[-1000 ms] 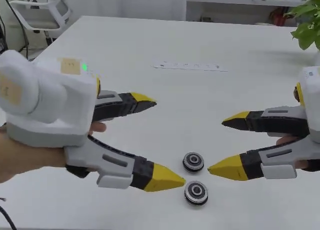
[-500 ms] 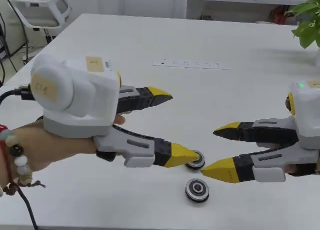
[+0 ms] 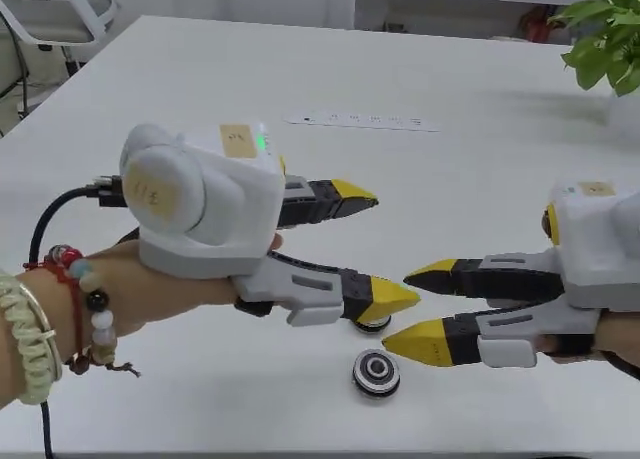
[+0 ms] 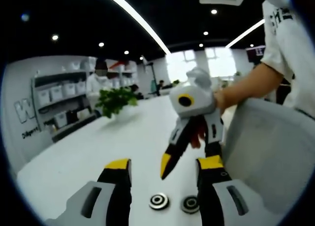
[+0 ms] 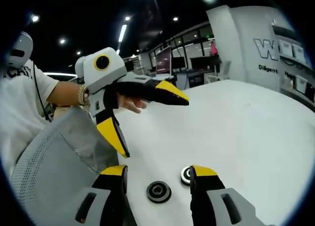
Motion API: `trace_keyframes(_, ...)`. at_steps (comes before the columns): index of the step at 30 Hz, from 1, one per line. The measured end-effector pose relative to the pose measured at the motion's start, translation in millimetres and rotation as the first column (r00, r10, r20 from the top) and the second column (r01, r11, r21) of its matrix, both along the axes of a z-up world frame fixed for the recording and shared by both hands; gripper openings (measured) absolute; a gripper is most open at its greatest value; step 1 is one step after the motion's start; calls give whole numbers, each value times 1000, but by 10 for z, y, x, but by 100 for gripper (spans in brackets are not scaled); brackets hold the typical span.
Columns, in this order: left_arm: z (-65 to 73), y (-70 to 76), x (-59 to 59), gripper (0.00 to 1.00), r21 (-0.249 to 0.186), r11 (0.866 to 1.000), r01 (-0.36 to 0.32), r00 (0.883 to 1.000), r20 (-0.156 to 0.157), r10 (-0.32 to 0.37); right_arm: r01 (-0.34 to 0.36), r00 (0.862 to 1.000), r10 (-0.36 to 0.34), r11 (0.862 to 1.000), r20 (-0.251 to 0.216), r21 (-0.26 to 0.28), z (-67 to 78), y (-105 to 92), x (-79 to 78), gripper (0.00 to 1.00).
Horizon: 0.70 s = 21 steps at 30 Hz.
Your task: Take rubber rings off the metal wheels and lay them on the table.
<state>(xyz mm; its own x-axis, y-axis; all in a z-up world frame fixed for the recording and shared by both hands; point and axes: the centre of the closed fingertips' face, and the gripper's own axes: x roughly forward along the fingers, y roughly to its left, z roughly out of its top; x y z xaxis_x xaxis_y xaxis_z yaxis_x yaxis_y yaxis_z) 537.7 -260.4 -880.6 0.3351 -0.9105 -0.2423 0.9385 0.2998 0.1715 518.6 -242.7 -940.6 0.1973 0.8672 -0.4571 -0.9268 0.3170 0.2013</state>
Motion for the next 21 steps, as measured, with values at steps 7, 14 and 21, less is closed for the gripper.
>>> trace_keyframes(7, -282, -16, -81, 45, 0, 1000, -1, 998, -66, 1, -53, 998, 52, 996, -21, -70, -225, -14, -99, 42)
trace_keyframes(14, -500, 34, -147, 41, 48, 999, 19, 996, -89, -15, -65, 998, 63, 990, -19, -121, -404, -56, -117, 35)
trace_keyframes(21, -700, 66, -202, 37, 103, 994, 40, 993, -112, -28, -84, 996, 83, 980, -14, -183, -534, -69, -132, 30)
